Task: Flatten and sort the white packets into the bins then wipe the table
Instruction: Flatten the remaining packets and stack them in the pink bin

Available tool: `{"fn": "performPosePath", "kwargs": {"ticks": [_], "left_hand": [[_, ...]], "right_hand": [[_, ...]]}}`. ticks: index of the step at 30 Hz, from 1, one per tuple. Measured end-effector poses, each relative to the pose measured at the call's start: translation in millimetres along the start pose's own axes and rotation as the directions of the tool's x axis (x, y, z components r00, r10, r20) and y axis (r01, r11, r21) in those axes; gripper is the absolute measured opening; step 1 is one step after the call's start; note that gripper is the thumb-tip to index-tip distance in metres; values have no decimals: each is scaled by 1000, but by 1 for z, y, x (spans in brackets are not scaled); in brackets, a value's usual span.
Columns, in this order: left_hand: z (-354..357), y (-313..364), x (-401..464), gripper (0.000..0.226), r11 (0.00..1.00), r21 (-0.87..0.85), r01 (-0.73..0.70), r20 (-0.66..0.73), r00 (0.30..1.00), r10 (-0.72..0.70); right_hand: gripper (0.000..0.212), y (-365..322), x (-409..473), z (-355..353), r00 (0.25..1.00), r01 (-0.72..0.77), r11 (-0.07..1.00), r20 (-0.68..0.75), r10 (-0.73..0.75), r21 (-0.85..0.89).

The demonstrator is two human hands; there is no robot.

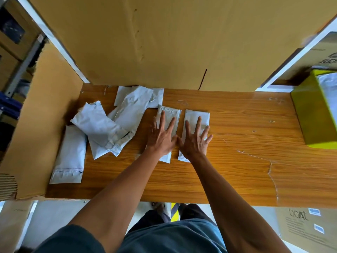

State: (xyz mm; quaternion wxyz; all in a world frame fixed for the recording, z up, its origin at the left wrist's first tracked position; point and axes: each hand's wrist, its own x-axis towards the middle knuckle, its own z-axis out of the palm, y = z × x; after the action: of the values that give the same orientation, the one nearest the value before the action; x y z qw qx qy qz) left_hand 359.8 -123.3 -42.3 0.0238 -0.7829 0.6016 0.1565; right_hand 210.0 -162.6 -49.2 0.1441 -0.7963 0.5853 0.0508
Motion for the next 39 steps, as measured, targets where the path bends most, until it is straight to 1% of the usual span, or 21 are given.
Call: {"fn": "performPosePath", "kwargs": {"ticks": [3,7,11,13,17,22,27,30,33,36,39], "left_hand": [[13,-3,8,81,1000,7,4,-3,1000,-4],[24,-7,4,76,999,-29,-31,-70,997,28],[28,-7,2,79,998,-26,-62,-122,991,59],[27,-4,3,81,998,-38,-60,-124,991,55],[23,-2,2,80,997,-61,-56,-116,992,49],[20,0,-3,79,997,-45,-68,-122,991,62],[9,10,-16,77,994,-89,-69,-149,987,55],[2,19,-22,75,992,-100,-83,-161,985,66],[-3,31,-28,73,987,-111,-117,-200,975,93],[-14,50,-36,73,987,-50,-155,-211,967,141],[-23,73,-47,74,979,-35,-199,-233,955,185]], "right_hand": [[77,1,5,9,1000,4,1000,-14,-4,17],[65,8,7,18,994,25,999,-103,-21,35],[59,15,7,18,988,46,998,-148,-39,47],[61,17,7,16,988,56,998,-145,-51,36],[71,19,6,13,990,67,997,-125,-62,35],[68,20,-1,5,990,54,997,-133,-46,51],[78,28,-13,-3,989,74,997,-134,-70,24],[71,33,-25,-12,984,55,998,-169,-50,27],[65,41,-40,-21,979,40,999,-200,-34,25],[61,55,-55,-28,969,10,999,-245,1,42],[60,72,-71,-37,963,-16,998,-268,31,58]]}}
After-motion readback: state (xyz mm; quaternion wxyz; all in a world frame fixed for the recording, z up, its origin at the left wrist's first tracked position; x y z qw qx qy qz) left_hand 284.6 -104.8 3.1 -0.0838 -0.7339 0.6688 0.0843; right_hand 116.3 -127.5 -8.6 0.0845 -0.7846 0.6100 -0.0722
